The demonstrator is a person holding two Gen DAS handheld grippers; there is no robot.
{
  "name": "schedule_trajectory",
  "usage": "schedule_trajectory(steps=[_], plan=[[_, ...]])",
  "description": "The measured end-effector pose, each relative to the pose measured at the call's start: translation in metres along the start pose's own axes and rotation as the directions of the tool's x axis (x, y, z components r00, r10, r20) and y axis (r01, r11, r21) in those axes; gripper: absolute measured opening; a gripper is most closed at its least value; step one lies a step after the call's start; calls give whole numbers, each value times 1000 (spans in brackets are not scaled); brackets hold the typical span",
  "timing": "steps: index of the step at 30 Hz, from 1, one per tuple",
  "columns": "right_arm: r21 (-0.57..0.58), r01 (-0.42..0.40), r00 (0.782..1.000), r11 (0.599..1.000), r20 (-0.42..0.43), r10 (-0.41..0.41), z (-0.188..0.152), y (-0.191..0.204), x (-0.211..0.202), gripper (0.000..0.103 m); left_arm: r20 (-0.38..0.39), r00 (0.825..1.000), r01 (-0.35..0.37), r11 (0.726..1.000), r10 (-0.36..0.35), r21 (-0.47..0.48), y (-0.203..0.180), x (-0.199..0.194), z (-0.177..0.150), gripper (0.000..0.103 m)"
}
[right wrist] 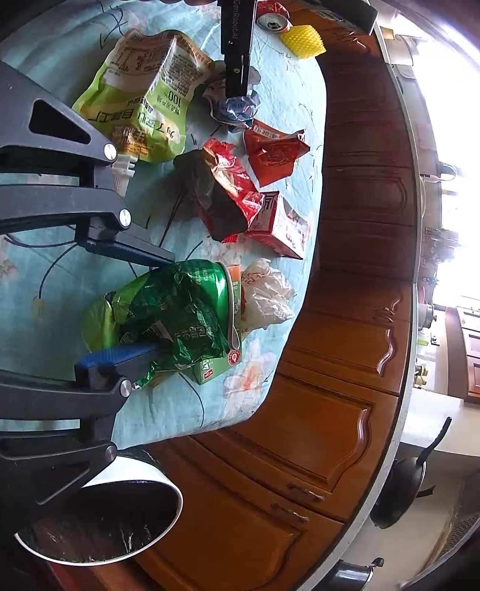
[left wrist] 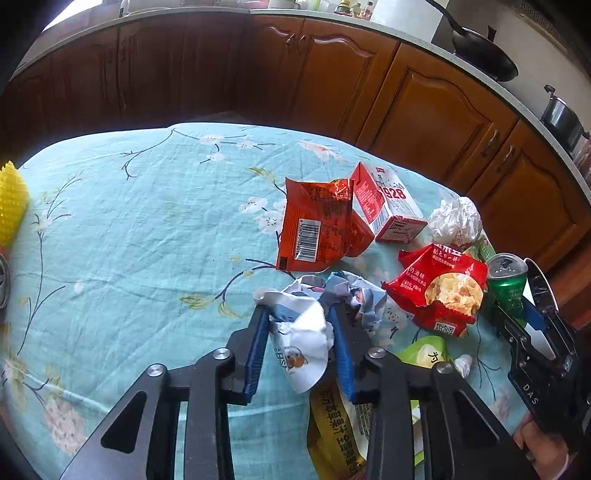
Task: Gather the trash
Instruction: 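Grasp the crumpled white-blue wrapper with the left gripper while the right gripper grasps the green crushed can, then carry the wrapper and green can over the bin and open both grippers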
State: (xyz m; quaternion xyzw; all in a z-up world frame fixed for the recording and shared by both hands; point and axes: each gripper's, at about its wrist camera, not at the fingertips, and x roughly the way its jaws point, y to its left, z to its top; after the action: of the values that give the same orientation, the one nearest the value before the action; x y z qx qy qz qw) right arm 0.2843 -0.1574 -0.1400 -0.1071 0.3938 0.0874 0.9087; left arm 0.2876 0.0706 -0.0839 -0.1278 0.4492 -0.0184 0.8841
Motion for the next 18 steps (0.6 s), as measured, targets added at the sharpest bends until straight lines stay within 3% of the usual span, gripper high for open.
schedule_trajectory(steps=[8, 14, 18], plan=[[179, -52, 997, 982, 65, 41, -3, -35, -32, 31, 104, 994, 16, 998, -22, 61, -22, -36, -2, 24], [374, -175, 984, 911, 99, 149, -18, -73, -58, 29, 129, 986, 87, 988, -103, 127, -54, -60, -11, 24], [457, -212, 977, 864, 111, 182, -32, -93, -70, 28, 112, 982, 132, 975, -153, 181, -81, -65, -22, 24]])
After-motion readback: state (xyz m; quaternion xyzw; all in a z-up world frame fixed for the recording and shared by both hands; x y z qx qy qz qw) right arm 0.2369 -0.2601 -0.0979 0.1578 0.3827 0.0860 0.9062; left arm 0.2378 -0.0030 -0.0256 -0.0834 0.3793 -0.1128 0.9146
